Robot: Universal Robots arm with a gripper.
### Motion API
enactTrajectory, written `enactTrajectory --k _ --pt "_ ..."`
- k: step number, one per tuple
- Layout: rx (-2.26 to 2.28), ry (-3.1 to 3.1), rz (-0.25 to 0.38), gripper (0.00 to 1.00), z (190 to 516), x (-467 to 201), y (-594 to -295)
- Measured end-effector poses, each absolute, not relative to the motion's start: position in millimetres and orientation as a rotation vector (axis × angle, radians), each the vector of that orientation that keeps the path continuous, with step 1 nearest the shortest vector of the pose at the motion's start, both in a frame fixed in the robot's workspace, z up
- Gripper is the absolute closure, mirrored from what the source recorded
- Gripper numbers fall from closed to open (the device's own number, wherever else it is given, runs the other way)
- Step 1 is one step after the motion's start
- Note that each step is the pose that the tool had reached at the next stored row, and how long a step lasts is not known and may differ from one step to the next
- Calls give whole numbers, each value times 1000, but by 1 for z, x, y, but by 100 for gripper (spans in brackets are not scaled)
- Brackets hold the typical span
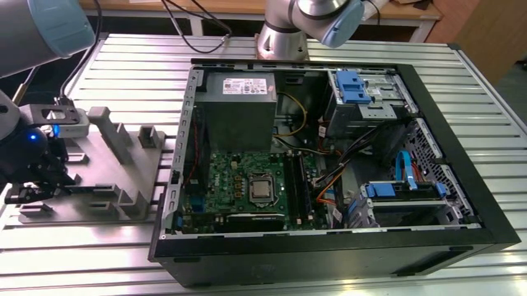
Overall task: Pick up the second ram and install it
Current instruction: 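Pick up the second ram and move it above second insertion slot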
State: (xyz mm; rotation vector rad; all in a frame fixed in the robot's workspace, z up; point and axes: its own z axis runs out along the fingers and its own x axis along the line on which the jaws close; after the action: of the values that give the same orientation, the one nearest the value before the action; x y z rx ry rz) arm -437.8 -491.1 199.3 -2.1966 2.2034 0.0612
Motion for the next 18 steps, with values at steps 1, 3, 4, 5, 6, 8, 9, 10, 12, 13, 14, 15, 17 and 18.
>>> enactTrajectory --k 1,3,4,5,6,8,9,10,12,13,14,15,17,18 --pt "-2197 2203 61 76 200 -438 -491" --pt "-2196 2203 61 76 200 -438 -491" --pt "-2197 2203 61 76 200 -437 -491" --pt "-2197 2203 61 76 200 -434 -491" --pt "-2196 2203 61 76 200 -433 -491" --pt "-2197 2203 61 76 200 -433 -491" --pt "-2197 2203 61 76 200 -433 -491" --pt "-2197 2203 61 76 200 -433 -491" --pt "-2197 2203 61 77 200 -433 -491" --pt "-2197 2203 61 77 200 -432 -491" --pt "-2197 2203 61 84 200 -432 -491" --pt "-2197 2203 61 84 200 -432 -491" --pt "-2197 2203 61 84 200 -432 -491" --pt "-2197 2203 61 84 200 -432 -491"
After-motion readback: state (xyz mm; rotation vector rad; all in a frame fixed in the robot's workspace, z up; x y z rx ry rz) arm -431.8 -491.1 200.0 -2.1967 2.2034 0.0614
